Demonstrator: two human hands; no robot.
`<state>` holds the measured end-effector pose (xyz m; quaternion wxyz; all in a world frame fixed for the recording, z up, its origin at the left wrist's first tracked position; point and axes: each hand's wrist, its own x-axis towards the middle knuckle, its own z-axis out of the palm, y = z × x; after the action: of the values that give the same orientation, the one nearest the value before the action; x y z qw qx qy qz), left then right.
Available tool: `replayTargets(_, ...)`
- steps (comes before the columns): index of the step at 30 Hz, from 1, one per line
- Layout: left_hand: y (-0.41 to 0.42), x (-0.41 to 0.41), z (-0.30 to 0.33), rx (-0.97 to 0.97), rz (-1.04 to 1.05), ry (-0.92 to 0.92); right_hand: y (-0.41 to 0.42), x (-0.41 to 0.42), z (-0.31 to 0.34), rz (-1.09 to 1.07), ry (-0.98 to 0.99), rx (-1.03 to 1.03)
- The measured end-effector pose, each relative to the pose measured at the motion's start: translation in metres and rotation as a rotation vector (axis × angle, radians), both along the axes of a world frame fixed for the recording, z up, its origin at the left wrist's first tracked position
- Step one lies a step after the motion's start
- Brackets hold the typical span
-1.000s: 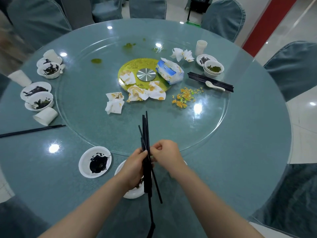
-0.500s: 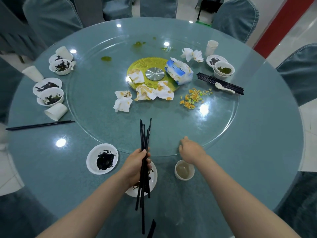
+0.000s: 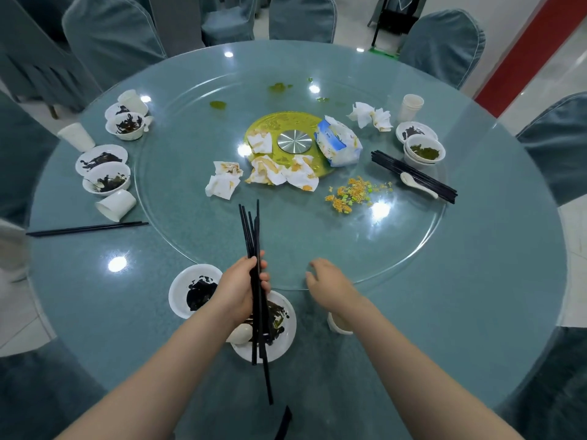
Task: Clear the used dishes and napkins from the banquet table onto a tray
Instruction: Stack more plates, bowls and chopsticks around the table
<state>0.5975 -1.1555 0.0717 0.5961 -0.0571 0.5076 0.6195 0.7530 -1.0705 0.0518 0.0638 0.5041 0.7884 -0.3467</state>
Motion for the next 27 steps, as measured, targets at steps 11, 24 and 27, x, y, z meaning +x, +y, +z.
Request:
replayTargets(11,0.02,-0.002,0.024,0.091,0.13,0.144,-0.09,-0.01,0.008,-0.872,0.72,-0.927)
replayTargets(24,0.022,0.025,0.036,0.179,0.143,0.36,-0.095,-0.017,0.04,-1.318,0.958,-1.152)
replayTargets(27,0.018,0.036,0.032,0.162,0.104,0.361,-0.091,-0.021,0.051,-1.268,1.005,-1.102)
